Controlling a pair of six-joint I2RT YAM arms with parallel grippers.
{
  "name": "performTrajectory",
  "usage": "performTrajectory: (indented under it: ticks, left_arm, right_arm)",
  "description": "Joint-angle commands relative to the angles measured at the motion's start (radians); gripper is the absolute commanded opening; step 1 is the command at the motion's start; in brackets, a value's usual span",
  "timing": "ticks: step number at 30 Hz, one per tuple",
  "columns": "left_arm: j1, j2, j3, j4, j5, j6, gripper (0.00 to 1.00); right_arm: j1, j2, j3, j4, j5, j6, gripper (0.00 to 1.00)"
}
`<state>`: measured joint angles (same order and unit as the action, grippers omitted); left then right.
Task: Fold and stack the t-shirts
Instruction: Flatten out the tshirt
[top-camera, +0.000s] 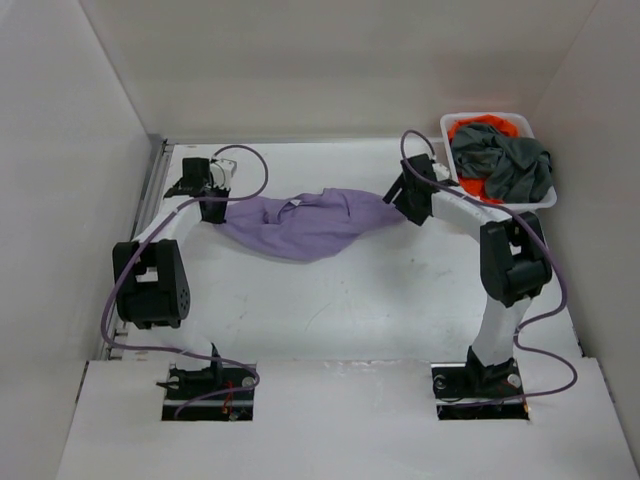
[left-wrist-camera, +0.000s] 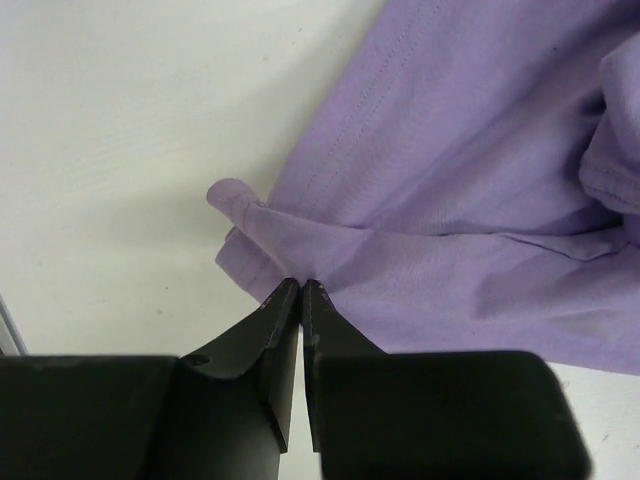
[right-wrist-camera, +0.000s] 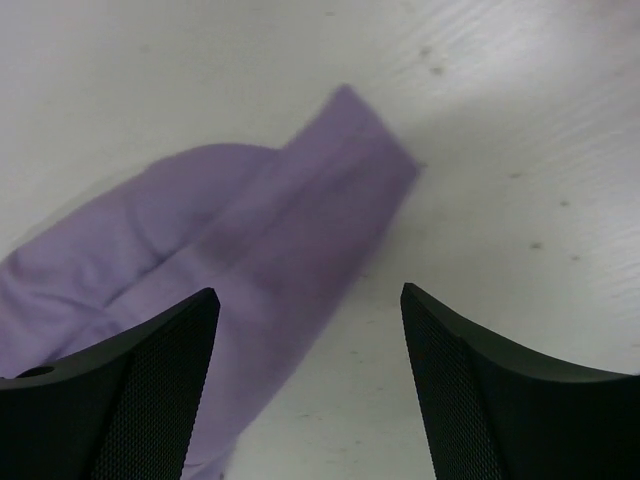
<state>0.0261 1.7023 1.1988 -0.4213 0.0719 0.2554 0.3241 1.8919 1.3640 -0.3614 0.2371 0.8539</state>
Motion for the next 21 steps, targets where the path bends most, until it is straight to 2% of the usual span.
performTrajectory:
  ticks: [1, 6, 11, 13, 19, 21]
  left_arm:
    - [0.010, -0.082, -0.025, 0.026, 0.009, -0.001, 0.05]
    - [0.010, -0.095, -0.031, 0.027, 0.009, -0.007, 0.05]
    - [0.007, -0.112, -0.054, 0.041, 0.009, -0.007, 0.05]
    - [0.004, -0.115, -0.057, 0.041, 0.009, -0.005, 0.05]
    - [0.002, -0.135, -0.047, 0.036, 0.016, -0.008, 0.06]
    - [0.002, -0.141, -0.045, 0.033, 0.019, -0.010, 0.06]
  right_arm:
    - [-0.065, -0.004, -0.022, 0.027, -0.011, 0.063, 0.78]
    - [-0.099, 0.090, 0.105, -0.062, -0.022, 0.040, 0.79]
    - [-0.087, 0.225, 0.320, -0.178, -0.028, 0.022, 0.80]
    - [-0.083, 0.265, 0.357, -0.227, -0.038, 0.027, 0.82]
    - [-0.066, 0.262, 0.363, -0.335, -0.036, 0.001, 0.69]
    - [-0.049, 0.263, 0.368, -0.375, -0.033, -0.028, 0.59]
